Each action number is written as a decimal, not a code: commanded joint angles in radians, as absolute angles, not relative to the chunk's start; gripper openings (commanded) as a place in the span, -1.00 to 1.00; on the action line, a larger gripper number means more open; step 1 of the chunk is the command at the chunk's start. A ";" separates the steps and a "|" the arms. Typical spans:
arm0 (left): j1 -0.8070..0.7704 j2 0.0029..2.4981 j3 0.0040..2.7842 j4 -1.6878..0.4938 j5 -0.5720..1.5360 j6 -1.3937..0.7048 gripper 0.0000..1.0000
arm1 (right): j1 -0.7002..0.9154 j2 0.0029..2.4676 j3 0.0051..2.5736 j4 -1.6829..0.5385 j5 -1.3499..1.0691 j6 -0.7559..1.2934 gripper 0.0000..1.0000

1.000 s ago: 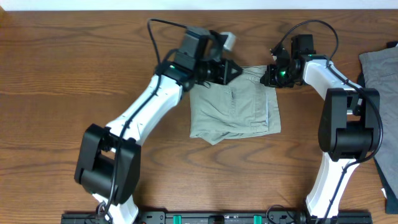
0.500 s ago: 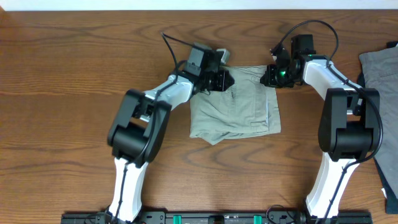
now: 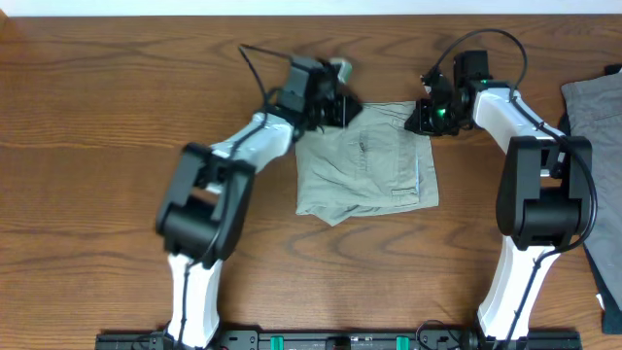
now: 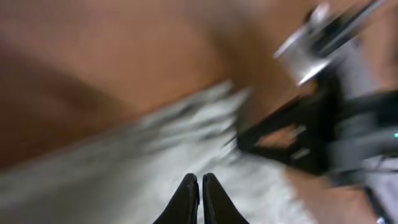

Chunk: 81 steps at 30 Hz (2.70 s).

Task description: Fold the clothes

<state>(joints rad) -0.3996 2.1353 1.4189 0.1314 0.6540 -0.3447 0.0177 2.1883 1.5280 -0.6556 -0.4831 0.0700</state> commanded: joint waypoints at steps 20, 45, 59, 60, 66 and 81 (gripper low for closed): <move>-0.268 2.112 1.419 -0.185 0.425 -0.259 -0.86 | 0.282 1.991 1.356 -0.916 -0.390 -0.026 -0.96; -0.266 1.913 1.439 -0.301 0.410 -0.312 -0.86 | 0.263 1.978 1.369 -0.928 -0.368 0.099 -0.88; -0.318 1.811 1.414 -0.740 0.410 -0.319 -0.88 | 0.144 1.979 1.522 -0.925 -0.352 0.062 -0.62; -0.336 1.811 1.411 -0.754 0.410 -0.319 -0.88 | 0.131 1.982 1.522 -0.894 -0.347 0.062 -0.63; -0.430 1.819 1.375 -0.743 0.405 -0.352 -0.88 | 0.092 1.990 1.514 -0.734 -0.288 0.057 -0.63; -0.495 1.996 1.311 -0.713 0.345 -0.485 -0.88 | 0.108 2.180 1.508 -0.500 -0.205 0.043 -0.85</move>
